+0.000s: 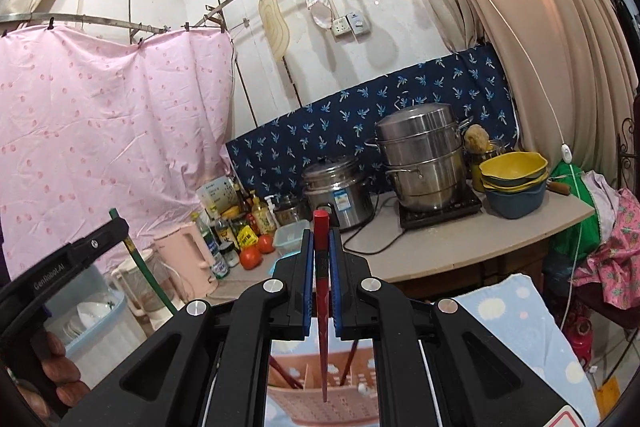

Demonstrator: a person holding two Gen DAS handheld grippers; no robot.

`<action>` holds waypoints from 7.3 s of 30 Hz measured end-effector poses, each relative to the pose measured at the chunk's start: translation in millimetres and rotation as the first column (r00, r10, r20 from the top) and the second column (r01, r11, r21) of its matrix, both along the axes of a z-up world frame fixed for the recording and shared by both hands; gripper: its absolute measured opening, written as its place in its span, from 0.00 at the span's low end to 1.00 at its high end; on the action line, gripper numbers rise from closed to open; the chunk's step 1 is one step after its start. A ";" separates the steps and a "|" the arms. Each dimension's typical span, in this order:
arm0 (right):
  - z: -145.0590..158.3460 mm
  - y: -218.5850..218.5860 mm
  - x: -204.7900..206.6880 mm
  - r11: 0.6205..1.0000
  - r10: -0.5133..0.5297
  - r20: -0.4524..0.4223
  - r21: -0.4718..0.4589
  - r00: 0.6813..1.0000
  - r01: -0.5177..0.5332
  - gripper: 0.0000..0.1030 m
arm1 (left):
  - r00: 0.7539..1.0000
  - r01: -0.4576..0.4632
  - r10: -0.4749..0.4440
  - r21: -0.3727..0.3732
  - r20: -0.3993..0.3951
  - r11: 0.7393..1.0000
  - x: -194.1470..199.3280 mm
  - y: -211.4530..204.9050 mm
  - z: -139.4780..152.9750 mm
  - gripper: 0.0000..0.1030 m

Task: Organize utensils
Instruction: 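Lift both held chopsticks and lower them upright into the pink basket, then open both tools to release the chopsticks inside the basket, then move both open tools back toward the gold spoon and last red chopstick, then grasp the gold spoon with the left tool while the right tool grasps the red chopstick, then lift the held spoon and chopstick and lower them into the pink basket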

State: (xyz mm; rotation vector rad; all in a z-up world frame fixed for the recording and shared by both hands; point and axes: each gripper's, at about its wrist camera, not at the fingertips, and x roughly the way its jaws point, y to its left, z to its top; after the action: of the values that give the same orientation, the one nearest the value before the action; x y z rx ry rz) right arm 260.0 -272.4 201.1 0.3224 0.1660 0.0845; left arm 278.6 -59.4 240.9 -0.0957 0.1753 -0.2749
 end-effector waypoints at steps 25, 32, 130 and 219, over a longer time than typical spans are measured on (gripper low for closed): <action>-80.2 19.4 61.1 0.999 0.016 -0.186 -0.040 0.982 -0.024 0.07 | 0.986 -0.008 0.012 0.027 -0.165 1.000 54.0 -7.2 -72.8 0.07; -89.4 23.2 62.1 0.998 0.013 -0.205 -0.051 0.979 -0.024 0.08 | 0.982 -0.008 0.014 0.032 -0.189 0.999 54.0 -9.7 -79.7 0.07; -297.8 110.0 -192.5 0.982 0.071 -0.619 -0.093 0.782 -0.163 0.07 | 0.768 0.113 0.014 0.157 -0.640 0.981 -184.2 28.8 -316.4 0.43; -80.9 16.5 -136.8 0.999 0.033 -0.235 -0.027 0.972 -0.040 0.07 | 0.957 0.114 -0.086 0.087 -0.276 0.990 -101.7 14.6 -106.6 0.00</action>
State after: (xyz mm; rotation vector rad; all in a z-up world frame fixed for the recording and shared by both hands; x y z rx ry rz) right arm 123.2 -255.9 120.2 0.2976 0.4073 0.0799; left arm 176.9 -44.8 134.2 -0.0229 0.4679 -0.3533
